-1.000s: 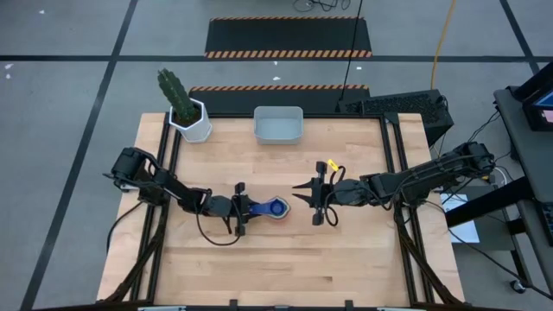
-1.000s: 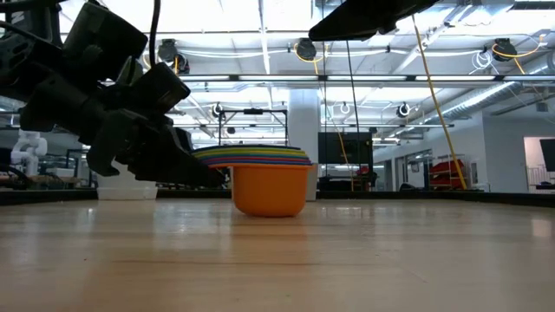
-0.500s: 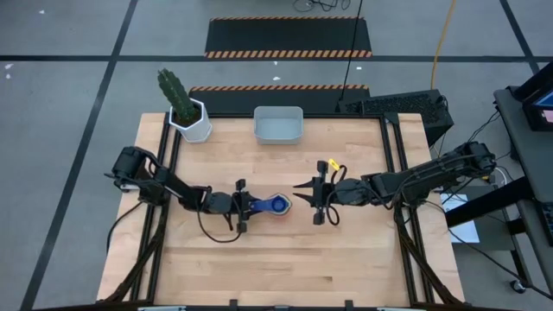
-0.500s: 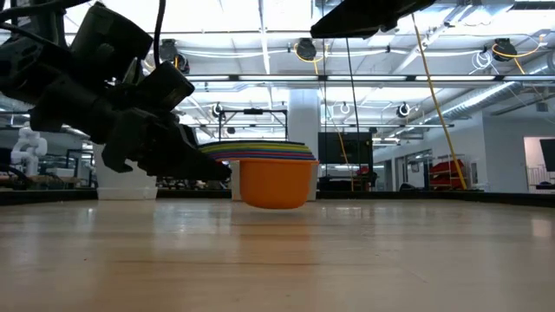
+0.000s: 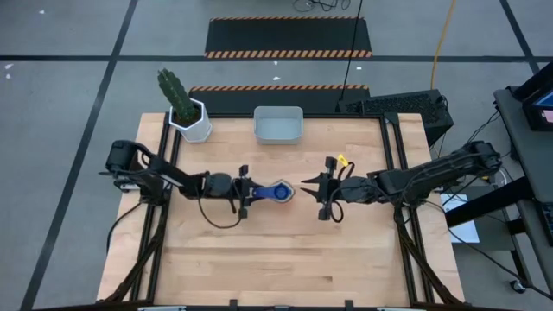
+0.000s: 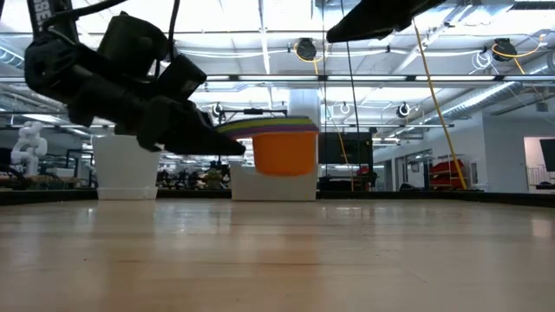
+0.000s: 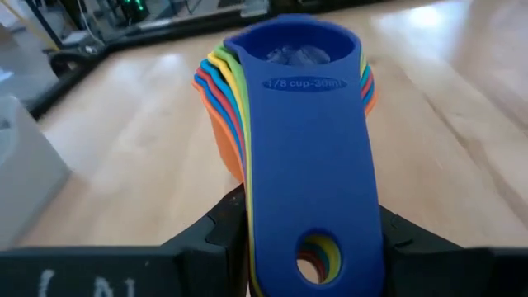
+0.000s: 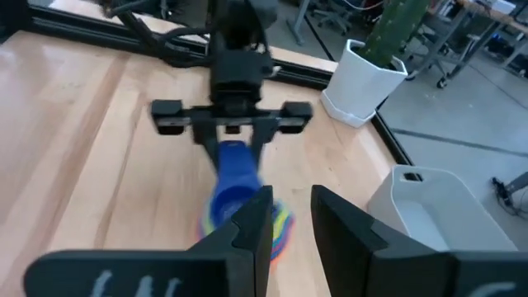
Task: Nest measuring cups in basket
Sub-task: Put the stacked measuring cups into the bin
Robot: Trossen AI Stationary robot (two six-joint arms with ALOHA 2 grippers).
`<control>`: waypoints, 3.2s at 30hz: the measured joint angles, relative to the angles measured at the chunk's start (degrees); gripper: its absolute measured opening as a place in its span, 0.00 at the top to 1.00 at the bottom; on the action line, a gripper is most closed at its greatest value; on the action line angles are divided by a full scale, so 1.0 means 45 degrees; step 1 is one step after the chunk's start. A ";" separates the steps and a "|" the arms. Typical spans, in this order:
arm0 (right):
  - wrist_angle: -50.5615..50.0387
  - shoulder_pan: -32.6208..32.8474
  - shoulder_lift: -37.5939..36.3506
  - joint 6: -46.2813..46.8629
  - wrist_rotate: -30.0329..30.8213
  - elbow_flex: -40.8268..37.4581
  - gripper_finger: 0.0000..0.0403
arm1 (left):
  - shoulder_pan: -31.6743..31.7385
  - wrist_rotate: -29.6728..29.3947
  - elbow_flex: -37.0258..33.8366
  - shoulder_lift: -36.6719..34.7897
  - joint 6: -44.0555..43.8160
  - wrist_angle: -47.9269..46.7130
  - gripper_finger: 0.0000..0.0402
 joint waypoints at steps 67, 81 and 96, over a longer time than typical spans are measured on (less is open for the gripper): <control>-0.2211 -0.0378 -0.1155 -0.1180 0.1938 0.0010 0.80 | 1.0698 0.8822 0.8477 0.3183 0.4202 -0.6669 0.65; -0.2587 -0.0798 -0.1174 -0.1603 0.1938 0.0010 0.80 | 1.0541 0.8699 1.0149 0.3183 0.4296 -0.9460 0.66; -0.3127 -0.0884 -0.2024 -0.1518 0.1938 0.0010 0.80 | 1.0440 0.7717 1.0496 0.3235 0.5135 -1.1206 0.65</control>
